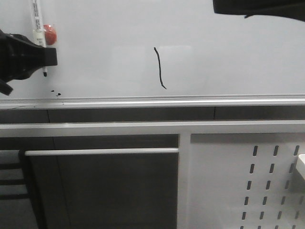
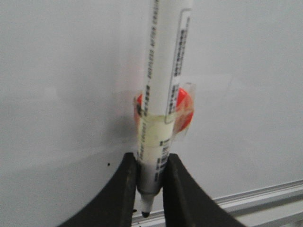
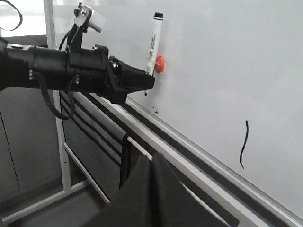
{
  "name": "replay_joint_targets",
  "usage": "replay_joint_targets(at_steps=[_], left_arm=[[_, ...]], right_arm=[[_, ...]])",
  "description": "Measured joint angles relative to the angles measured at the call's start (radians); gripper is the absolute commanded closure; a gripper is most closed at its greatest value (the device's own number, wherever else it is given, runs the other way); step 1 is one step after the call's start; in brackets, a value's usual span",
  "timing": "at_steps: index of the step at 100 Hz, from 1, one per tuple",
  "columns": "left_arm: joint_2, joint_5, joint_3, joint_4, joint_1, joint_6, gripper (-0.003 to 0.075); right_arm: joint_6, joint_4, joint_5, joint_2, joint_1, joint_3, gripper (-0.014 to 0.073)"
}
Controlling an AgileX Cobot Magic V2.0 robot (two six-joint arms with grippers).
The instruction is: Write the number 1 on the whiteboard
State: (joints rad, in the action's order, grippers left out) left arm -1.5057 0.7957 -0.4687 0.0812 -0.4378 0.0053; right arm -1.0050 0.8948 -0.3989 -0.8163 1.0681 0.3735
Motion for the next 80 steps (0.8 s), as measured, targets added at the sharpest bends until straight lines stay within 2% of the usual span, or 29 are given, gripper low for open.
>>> replay_joint_targets(at_steps=[45,80], left_arm=[[-0.155,0.176,-0.004,0.08,-0.045,0.0,0.0742],[-0.175,0.211,-0.004,0.08,-0.045,0.004,0.0742]], right_arm=[[-0.002,0.0,-0.002,0.0,0.0,0.0,0.0643],[-0.002,0.0,-0.004,0.0,0.0,0.0,0.0643]])
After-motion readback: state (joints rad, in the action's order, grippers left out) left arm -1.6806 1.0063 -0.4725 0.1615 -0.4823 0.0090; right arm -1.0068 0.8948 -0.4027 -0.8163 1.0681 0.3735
